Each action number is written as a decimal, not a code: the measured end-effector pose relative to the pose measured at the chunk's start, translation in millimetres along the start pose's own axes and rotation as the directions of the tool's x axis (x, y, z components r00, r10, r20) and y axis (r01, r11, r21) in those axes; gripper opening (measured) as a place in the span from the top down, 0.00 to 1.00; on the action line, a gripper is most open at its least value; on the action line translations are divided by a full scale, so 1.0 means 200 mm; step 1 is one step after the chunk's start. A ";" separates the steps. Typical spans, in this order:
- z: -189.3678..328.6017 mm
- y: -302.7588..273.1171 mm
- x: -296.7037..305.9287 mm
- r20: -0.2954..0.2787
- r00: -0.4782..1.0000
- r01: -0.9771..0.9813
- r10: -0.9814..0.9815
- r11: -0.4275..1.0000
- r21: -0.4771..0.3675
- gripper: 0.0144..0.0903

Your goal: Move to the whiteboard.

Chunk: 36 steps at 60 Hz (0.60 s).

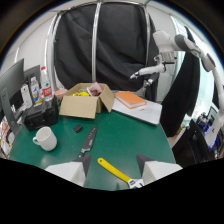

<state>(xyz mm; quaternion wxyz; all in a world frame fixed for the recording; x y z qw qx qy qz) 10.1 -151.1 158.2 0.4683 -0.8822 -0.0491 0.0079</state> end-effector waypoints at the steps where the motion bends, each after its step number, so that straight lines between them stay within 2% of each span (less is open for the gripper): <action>1: 0.00 0.00 0.01 -0.004 1.000 -0.001 0.001 1.000 -0.001 0.06; 18: 0.18 0.02 0.36 -0.068 0.998 -0.006 0.007 1.000 0.011 0.05; 28: 0.40 -0.09 0.58 -0.120 0.993 0.001 0.004 0.999 0.043 0.05; 36: 0.62 -0.20 0.69 -0.136 0.991 0.001 0.007 0.998 0.059 0.05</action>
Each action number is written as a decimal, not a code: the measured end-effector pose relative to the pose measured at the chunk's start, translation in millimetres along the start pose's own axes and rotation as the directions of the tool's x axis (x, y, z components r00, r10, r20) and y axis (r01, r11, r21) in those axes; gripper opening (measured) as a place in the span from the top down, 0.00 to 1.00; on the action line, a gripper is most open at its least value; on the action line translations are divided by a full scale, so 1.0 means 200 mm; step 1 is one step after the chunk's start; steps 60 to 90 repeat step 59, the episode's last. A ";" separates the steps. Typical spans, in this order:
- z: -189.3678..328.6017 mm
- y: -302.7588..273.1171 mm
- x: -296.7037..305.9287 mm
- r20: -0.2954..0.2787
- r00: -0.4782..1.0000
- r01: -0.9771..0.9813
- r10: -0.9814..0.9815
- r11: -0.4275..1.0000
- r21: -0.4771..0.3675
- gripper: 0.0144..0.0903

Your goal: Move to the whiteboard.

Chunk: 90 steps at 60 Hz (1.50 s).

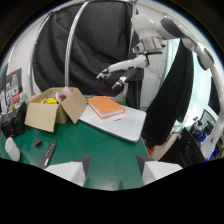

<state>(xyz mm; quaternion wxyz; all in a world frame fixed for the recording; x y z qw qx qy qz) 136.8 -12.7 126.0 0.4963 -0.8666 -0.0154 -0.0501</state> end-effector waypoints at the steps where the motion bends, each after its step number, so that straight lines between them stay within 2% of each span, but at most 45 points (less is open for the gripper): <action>1: 0.03 -0.01 0.01 -0.002 1.000 0.000 0.000 1.000 0.001 0.06; 16: 0.43 -0.09 0.11 -0.032 0.999 -0.002 0.003 1.000 0.012 0.06; 31: 0.67 -0.09 0.14 -0.030 0.999 0.024 -0.024 1.000 -0.006 0.05; 44: 0.71 -0.06 0.13 -0.013 1.000 0.016 -0.016 1.000 -0.024 0.06; 90: 0.72 -0.07 0.12 -0.015 1.000 0.017 -0.017 1.000 -0.024 0.05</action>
